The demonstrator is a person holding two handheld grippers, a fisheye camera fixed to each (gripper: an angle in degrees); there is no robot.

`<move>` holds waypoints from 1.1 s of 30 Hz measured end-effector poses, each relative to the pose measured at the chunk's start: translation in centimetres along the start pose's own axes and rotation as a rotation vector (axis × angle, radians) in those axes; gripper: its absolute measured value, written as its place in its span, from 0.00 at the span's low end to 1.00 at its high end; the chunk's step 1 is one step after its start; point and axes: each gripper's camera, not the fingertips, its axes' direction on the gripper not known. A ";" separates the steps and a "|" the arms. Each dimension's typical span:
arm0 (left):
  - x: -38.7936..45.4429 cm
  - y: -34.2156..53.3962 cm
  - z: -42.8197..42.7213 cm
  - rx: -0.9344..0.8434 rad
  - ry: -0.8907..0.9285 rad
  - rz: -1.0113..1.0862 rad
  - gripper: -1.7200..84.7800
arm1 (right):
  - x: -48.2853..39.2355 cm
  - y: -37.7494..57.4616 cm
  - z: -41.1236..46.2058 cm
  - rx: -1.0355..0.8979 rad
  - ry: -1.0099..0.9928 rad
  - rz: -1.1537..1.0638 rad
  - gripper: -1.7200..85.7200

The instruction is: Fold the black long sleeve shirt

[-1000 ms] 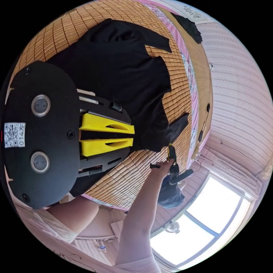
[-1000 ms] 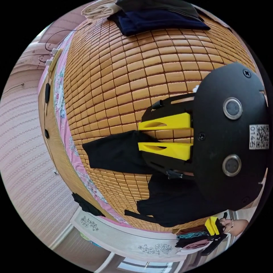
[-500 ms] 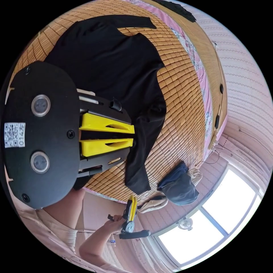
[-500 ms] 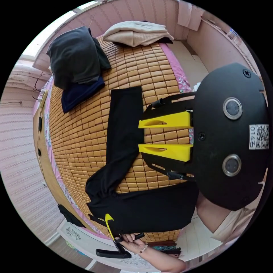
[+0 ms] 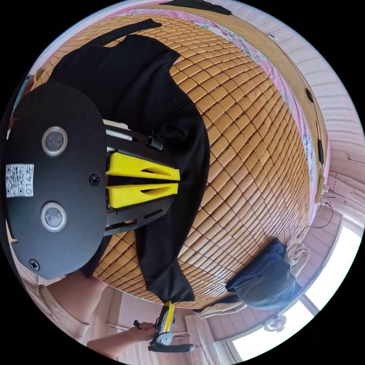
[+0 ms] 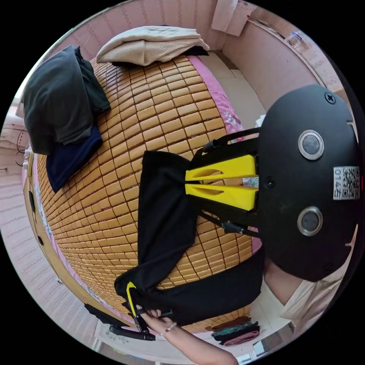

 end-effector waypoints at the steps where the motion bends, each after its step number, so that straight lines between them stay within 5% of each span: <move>1: -0.1 0.1 0.0 -0.005 0.013 -0.012 0.02 | 0.3 0.1 -0.8 -0.022 -0.049 -0.007 0.02; 7: 0.6 -0.2 -3.5 0.168 0.008 0.029 0.01 | 6.8 -2.3 -5.8 -0.079 -0.519 0.130 0.03; 12: 0.1 -1.7 -1.4 0.164 -0.084 -0.069 0.01 | 10.8 -5.1 -4.3 0.217 -0.269 0.242 0.04; 27: -0.8 -0.5 -0.8 0.104 -0.196 -0.130 0.01 | 1.9 -9.2 8.3 0.083 0.301 0.061 0.01; 33: -1.5 0.1 -1.3 0.154 -0.155 -0.258 0.01 | 2.6 -9.9 11.1 0.087 0.206 0.107 0.01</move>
